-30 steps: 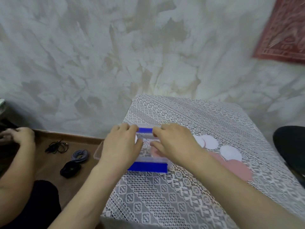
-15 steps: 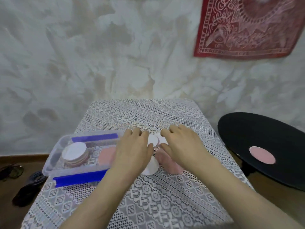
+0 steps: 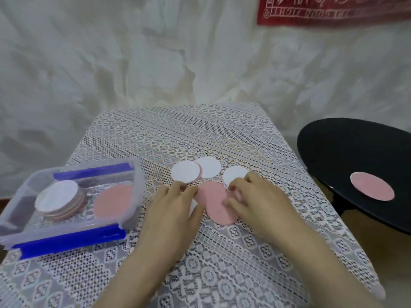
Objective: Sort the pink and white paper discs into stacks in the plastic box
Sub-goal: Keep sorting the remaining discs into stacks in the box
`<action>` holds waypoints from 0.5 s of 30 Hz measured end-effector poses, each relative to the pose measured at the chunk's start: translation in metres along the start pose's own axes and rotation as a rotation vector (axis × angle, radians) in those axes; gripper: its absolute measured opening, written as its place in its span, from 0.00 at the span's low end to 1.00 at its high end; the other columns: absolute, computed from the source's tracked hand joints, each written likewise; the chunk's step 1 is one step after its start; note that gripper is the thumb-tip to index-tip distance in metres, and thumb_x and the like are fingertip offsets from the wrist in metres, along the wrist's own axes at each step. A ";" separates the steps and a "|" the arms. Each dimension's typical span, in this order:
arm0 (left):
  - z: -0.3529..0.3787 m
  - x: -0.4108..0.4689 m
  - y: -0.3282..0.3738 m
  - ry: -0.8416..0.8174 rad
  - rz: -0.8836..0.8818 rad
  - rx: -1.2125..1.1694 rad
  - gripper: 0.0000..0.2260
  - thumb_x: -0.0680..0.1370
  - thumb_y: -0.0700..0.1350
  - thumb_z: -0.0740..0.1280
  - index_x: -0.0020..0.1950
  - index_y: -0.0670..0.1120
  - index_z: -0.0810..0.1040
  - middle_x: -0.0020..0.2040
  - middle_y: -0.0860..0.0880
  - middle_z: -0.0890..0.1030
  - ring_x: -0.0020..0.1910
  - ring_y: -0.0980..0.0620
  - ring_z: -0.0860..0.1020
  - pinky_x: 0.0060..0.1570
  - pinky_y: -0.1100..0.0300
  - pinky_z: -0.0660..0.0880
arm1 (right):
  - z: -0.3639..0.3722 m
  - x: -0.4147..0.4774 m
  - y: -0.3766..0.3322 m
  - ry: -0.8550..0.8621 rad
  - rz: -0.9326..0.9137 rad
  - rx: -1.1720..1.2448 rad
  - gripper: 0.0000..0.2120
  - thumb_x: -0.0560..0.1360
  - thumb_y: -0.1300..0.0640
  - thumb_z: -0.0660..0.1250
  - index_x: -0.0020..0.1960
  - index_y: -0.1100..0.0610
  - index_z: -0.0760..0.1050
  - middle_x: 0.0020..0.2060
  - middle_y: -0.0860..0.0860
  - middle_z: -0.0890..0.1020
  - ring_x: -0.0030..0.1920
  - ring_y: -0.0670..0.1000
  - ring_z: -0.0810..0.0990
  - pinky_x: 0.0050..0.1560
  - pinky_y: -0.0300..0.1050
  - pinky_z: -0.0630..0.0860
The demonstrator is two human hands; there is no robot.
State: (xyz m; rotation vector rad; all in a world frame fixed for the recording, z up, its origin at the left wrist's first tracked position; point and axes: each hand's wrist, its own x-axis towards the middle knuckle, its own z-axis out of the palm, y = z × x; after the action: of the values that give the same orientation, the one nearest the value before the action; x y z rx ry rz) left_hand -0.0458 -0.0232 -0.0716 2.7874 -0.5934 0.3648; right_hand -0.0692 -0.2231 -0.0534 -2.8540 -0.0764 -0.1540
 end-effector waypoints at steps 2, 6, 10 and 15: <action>0.001 -0.002 -0.003 -0.017 -0.003 -0.028 0.15 0.79 0.52 0.66 0.65 0.51 0.78 0.59 0.51 0.78 0.54 0.49 0.73 0.51 0.55 0.74 | -0.002 0.003 0.000 -0.053 -0.016 0.007 0.23 0.77 0.33 0.62 0.65 0.45 0.73 0.55 0.43 0.72 0.50 0.46 0.75 0.51 0.44 0.77; 0.000 -0.005 -0.005 -0.024 -0.015 -0.082 0.16 0.80 0.53 0.65 0.67 0.52 0.76 0.61 0.54 0.75 0.56 0.52 0.70 0.51 0.57 0.69 | -0.006 -0.002 0.001 -0.141 -0.012 0.024 0.31 0.71 0.29 0.67 0.69 0.42 0.71 0.57 0.42 0.70 0.55 0.46 0.72 0.55 0.46 0.74; -0.002 -0.015 -0.004 -0.015 -0.030 -0.065 0.18 0.80 0.55 0.64 0.69 0.52 0.75 0.62 0.54 0.75 0.57 0.51 0.72 0.51 0.56 0.71 | -0.006 -0.007 -0.003 -0.137 -0.007 0.047 0.30 0.72 0.31 0.68 0.70 0.44 0.71 0.58 0.42 0.71 0.56 0.46 0.72 0.56 0.47 0.74; -0.005 -0.032 -0.001 -0.025 -0.088 -0.029 0.22 0.80 0.57 0.63 0.71 0.51 0.73 0.66 0.52 0.73 0.60 0.48 0.73 0.52 0.53 0.76 | -0.005 -0.015 -0.007 -0.113 0.038 0.098 0.28 0.73 0.34 0.69 0.68 0.46 0.72 0.56 0.43 0.71 0.52 0.46 0.75 0.53 0.46 0.76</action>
State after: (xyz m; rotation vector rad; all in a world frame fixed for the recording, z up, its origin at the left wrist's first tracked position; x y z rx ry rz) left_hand -0.0746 -0.0094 -0.0762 2.7826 -0.4760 0.3010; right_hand -0.0845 -0.2186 -0.0488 -2.7620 -0.0516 0.0180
